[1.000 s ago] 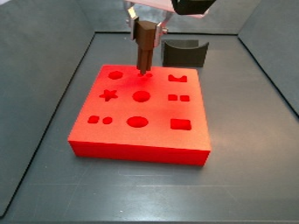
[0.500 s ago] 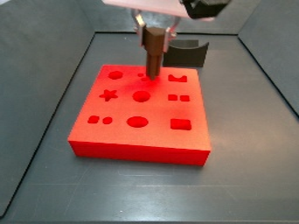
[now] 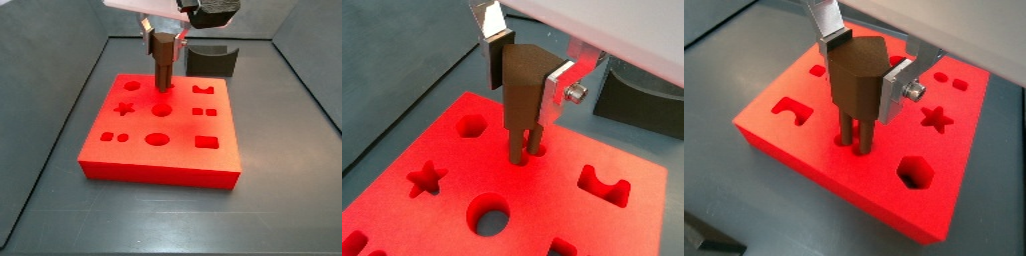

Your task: Insert the 3 prong object.

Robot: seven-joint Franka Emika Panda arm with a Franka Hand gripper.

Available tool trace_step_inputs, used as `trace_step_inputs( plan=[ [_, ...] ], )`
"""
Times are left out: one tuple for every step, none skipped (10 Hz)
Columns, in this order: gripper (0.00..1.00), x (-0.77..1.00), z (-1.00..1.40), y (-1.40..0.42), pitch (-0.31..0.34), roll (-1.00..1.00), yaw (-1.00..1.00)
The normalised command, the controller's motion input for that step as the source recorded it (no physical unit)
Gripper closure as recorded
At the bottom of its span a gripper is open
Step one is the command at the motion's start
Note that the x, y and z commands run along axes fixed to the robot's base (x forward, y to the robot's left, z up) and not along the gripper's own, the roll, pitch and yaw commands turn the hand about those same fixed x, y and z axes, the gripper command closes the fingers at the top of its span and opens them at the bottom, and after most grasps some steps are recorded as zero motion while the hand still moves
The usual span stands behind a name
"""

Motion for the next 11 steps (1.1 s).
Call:
trace_step_inputs(
  plan=[
    [1.00,0.18,-0.32,0.00,-0.040,0.08,0.00],
    [1.00,0.29,-0.33,0.00,-0.004,0.10,-0.01],
    [1.00,0.24,-0.25,0.10,0.000,0.07,-0.03],
    [1.00,0.02,-0.20,0.07,0.000,0.12,-0.05],
    [1.00,-0.03,-0.24,0.00,0.000,0.15,-0.07],
    [1.00,-0.12,-0.29,0.00,0.000,0.20,-0.09],
    [1.00,-0.03,-0.35,-0.04,0.000,0.22,-0.13],
    [1.00,0.17,-0.71,-0.08,0.059,0.20,-0.07],
    [1.00,0.11,-0.98,0.00,0.056,0.12,-0.04],
    [1.00,0.07,-1.00,0.00,0.033,0.09,-0.05],
    [1.00,0.07,-1.00,0.00,0.003,0.06,-0.07]
  ],
)
